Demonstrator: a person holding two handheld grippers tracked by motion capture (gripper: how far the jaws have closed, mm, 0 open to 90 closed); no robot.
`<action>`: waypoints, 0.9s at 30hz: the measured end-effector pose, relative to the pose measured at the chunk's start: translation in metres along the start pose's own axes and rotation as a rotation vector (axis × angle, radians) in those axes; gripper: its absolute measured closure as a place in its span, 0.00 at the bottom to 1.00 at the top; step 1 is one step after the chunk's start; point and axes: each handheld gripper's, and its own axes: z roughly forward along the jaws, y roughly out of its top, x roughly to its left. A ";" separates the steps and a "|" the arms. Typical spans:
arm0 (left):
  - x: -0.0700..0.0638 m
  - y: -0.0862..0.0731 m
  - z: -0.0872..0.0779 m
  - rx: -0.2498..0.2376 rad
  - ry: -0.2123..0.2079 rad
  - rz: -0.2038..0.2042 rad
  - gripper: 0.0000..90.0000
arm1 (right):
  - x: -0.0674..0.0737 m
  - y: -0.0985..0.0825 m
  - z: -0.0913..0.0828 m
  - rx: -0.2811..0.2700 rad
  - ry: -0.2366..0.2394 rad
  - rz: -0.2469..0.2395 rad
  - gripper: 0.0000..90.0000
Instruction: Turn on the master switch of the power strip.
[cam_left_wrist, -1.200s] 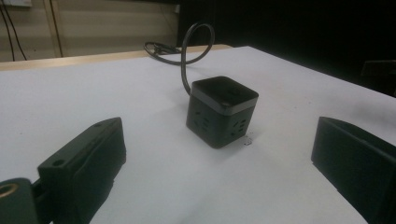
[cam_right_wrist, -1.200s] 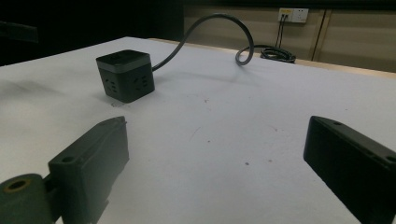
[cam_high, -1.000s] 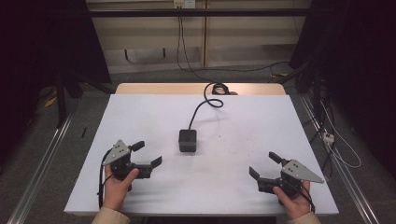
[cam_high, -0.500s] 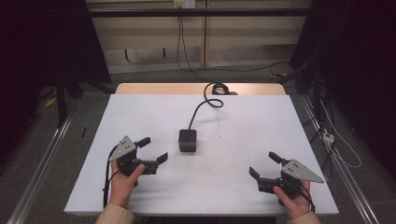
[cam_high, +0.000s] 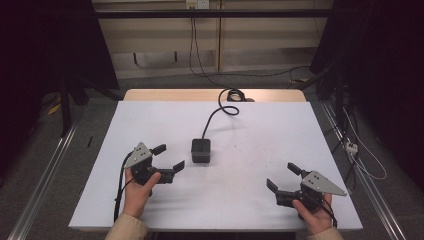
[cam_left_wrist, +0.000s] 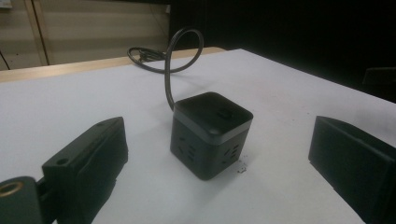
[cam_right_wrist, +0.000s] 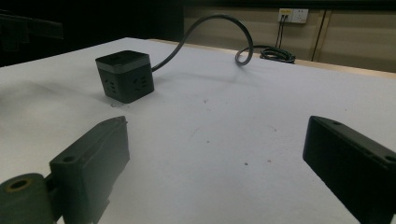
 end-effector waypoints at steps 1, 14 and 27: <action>0.000 0.001 0.001 0.000 -0.002 0.003 0.05 | 0.000 0.000 0.000 0.000 0.001 0.000 0.07; -0.002 0.004 0.012 0.006 -0.009 0.007 0.05 | 0.000 0.000 0.000 0.000 0.003 -0.003 0.07; -0.003 0.006 0.022 0.015 -0.016 0.013 0.05 | 0.000 0.000 0.000 0.000 0.005 -0.004 0.07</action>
